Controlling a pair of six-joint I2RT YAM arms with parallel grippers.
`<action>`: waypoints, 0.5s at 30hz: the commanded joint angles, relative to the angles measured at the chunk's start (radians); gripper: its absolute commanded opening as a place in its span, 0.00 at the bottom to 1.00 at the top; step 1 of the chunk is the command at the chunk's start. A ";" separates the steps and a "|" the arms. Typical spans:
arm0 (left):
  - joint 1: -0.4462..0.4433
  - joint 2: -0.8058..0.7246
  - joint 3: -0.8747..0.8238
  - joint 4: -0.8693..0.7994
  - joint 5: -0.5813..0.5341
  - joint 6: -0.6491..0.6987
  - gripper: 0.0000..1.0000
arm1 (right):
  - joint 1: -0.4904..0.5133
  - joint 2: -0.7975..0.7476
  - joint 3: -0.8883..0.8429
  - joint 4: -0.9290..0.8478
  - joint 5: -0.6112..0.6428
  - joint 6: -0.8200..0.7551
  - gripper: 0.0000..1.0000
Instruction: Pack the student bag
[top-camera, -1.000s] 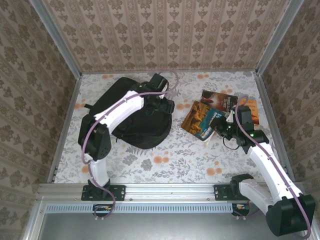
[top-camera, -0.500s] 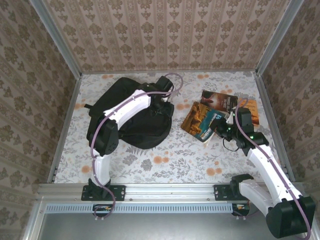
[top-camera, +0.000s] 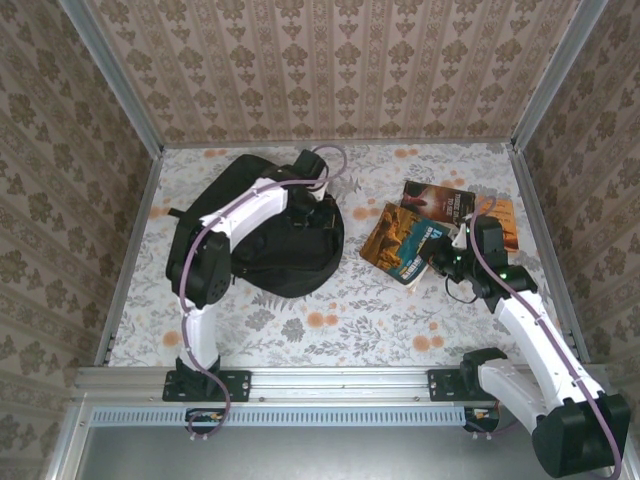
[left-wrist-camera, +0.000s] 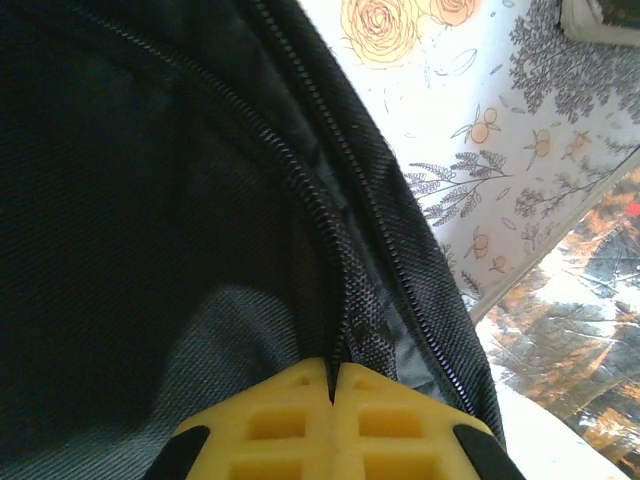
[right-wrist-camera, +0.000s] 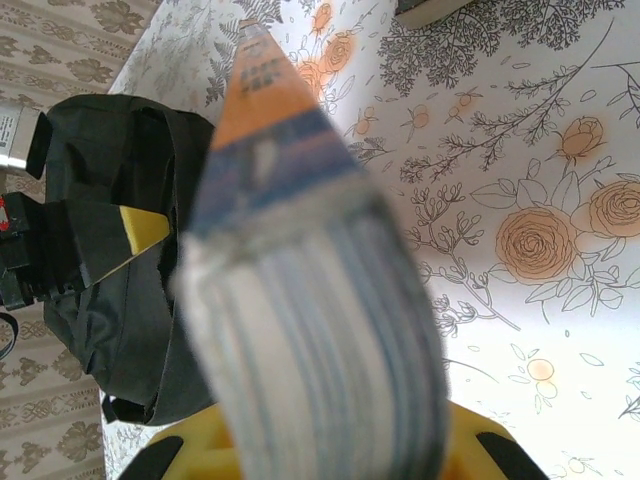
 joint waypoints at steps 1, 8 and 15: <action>0.041 -0.087 -0.015 0.042 0.071 -0.036 0.00 | 0.003 -0.040 0.046 0.037 -0.022 0.002 0.00; 0.088 -0.164 0.005 0.011 0.110 -0.036 0.00 | 0.037 -0.038 0.142 0.015 -0.032 -0.012 0.00; 0.107 -0.195 0.017 -0.003 0.130 -0.039 0.00 | 0.070 0.004 0.188 0.096 -0.113 0.091 0.00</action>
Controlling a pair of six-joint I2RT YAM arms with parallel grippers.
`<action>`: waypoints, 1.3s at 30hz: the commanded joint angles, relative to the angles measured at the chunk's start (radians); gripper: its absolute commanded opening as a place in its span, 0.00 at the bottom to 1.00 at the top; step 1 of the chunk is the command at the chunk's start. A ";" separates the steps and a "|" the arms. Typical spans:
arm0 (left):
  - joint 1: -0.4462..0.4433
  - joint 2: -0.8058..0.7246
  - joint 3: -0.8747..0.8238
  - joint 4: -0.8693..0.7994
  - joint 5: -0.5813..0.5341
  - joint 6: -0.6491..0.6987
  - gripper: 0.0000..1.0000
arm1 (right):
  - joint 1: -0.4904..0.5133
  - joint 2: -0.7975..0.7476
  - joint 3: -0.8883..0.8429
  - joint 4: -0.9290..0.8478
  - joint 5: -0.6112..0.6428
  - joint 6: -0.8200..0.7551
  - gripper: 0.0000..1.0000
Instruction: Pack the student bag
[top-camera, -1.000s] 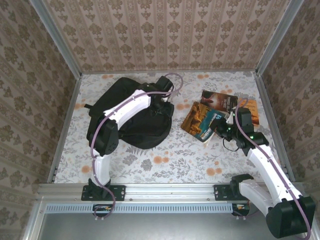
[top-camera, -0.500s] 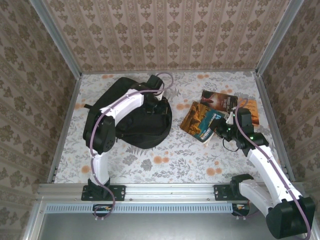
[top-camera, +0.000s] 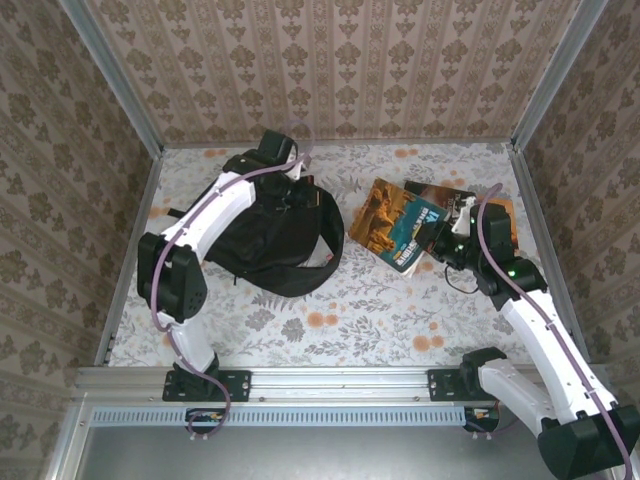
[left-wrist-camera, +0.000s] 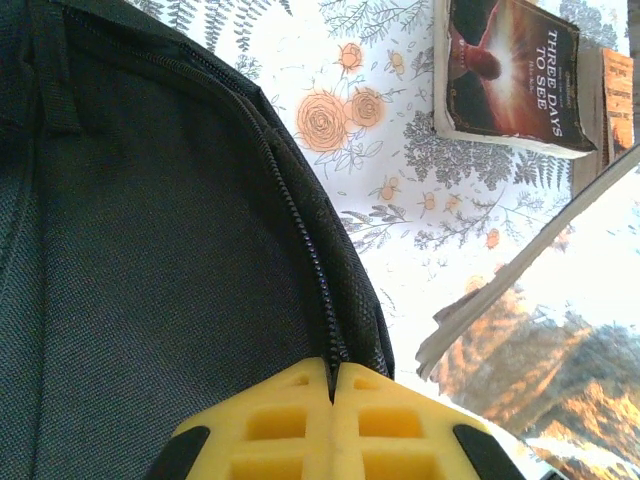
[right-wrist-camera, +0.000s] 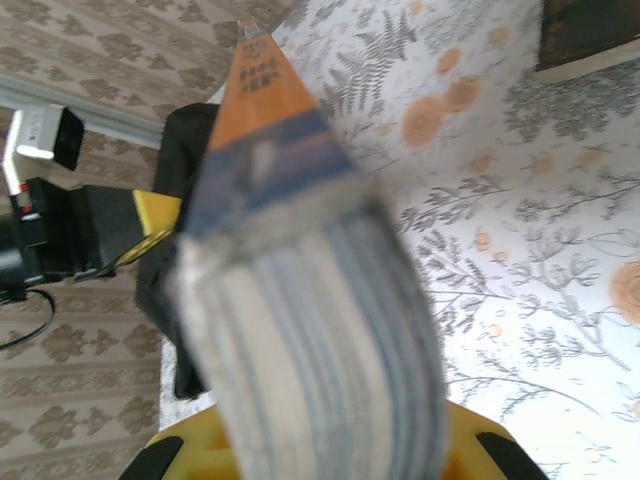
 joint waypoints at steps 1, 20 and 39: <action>0.009 -0.026 0.029 -0.009 0.026 -0.019 0.00 | 0.012 0.025 0.041 0.128 -0.102 0.101 0.00; 0.022 -0.084 0.036 -0.022 0.038 -0.024 0.12 | 0.204 0.240 -0.039 0.480 -0.158 0.542 0.00; -0.077 -0.203 -0.132 -0.164 -0.177 0.131 0.67 | 0.204 0.275 -0.085 0.638 -0.182 0.646 0.00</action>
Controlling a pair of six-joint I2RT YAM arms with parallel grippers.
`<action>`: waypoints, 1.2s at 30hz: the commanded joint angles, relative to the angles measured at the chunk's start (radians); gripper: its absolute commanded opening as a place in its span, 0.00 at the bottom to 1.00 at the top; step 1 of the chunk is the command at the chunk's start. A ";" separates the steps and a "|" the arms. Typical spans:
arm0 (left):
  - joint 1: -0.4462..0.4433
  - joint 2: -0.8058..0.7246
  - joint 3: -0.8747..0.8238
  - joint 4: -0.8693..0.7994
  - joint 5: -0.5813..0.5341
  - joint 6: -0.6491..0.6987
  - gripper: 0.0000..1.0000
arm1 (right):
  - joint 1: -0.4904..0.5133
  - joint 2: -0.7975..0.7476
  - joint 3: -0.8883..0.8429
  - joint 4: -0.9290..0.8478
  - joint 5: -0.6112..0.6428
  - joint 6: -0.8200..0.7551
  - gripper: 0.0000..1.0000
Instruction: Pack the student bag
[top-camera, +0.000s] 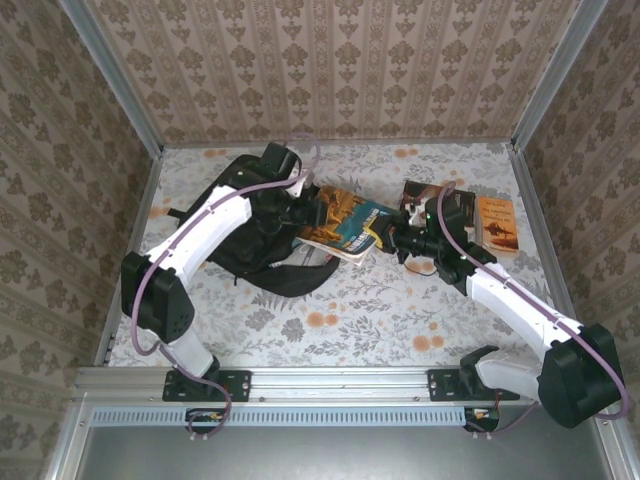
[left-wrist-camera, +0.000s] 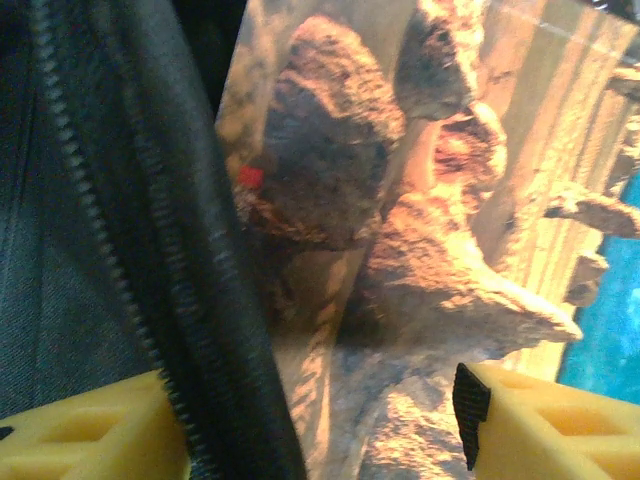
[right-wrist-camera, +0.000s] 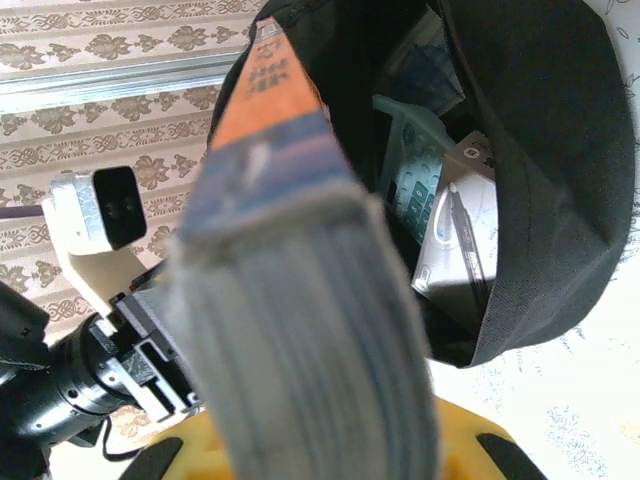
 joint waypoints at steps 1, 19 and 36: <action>0.002 -0.067 -0.037 -0.048 -0.064 0.032 0.65 | 0.002 -0.010 -0.003 0.109 -0.032 0.036 0.00; 0.061 -0.163 0.167 -0.090 -0.181 0.120 0.00 | 0.037 -0.038 0.046 -0.109 -0.005 -0.093 0.00; 0.064 -0.175 0.174 -0.087 -0.125 0.119 0.00 | 0.105 0.339 0.209 0.244 -0.040 0.050 0.00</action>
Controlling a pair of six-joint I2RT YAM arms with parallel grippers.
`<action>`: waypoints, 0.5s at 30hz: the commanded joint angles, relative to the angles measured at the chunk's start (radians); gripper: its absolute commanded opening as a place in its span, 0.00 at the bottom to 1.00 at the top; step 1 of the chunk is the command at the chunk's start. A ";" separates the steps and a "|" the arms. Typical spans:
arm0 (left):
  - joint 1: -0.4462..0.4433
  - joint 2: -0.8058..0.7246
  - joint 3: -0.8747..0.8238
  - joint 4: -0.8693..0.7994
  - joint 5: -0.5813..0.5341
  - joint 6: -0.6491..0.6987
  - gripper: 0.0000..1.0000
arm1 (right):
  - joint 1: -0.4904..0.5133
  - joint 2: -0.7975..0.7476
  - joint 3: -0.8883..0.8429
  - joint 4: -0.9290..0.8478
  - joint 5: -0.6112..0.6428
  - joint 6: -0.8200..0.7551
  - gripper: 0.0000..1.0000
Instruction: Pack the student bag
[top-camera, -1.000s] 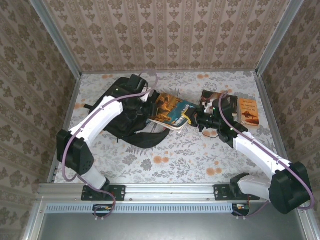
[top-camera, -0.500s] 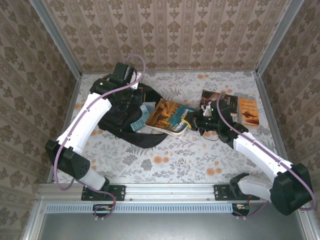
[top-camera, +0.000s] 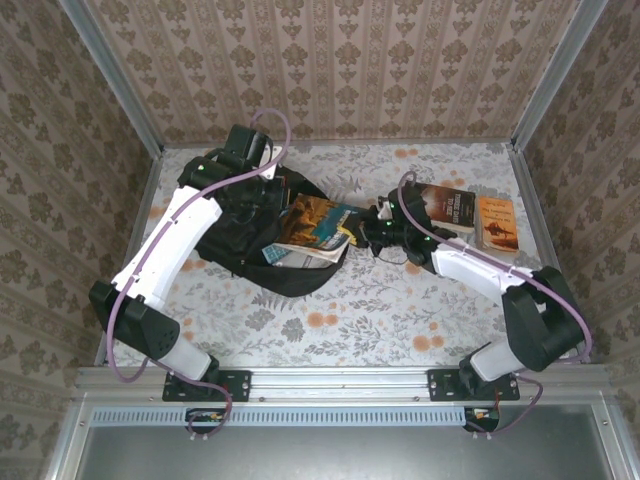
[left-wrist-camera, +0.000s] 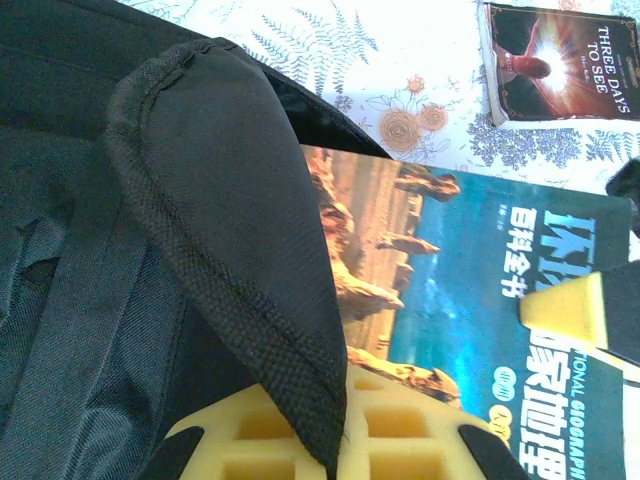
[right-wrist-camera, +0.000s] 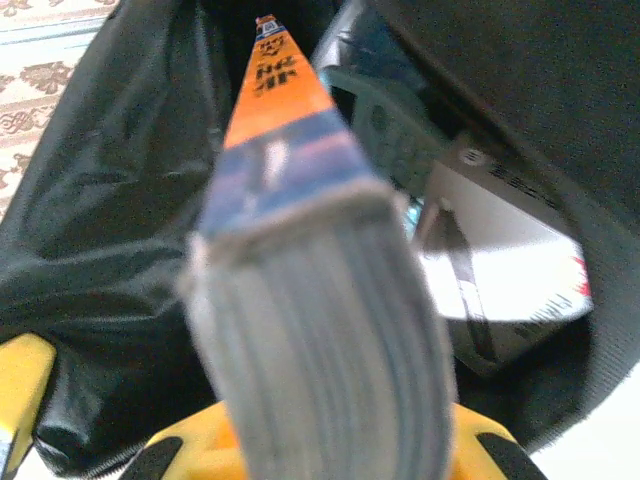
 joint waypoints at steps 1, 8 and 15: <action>0.003 -0.044 0.040 0.032 0.029 0.027 0.00 | 0.012 0.009 0.060 0.150 -0.035 0.051 0.00; 0.008 -0.054 0.034 0.034 0.027 0.031 0.00 | 0.027 0.052 0.095 0.186 -0.038 0.075 0.00; 0.017 -0.052 0.046 0.041 0.040 0.025 0.00 | 0.077 0.166 0.189 0.227 -0.036 0.110 0.00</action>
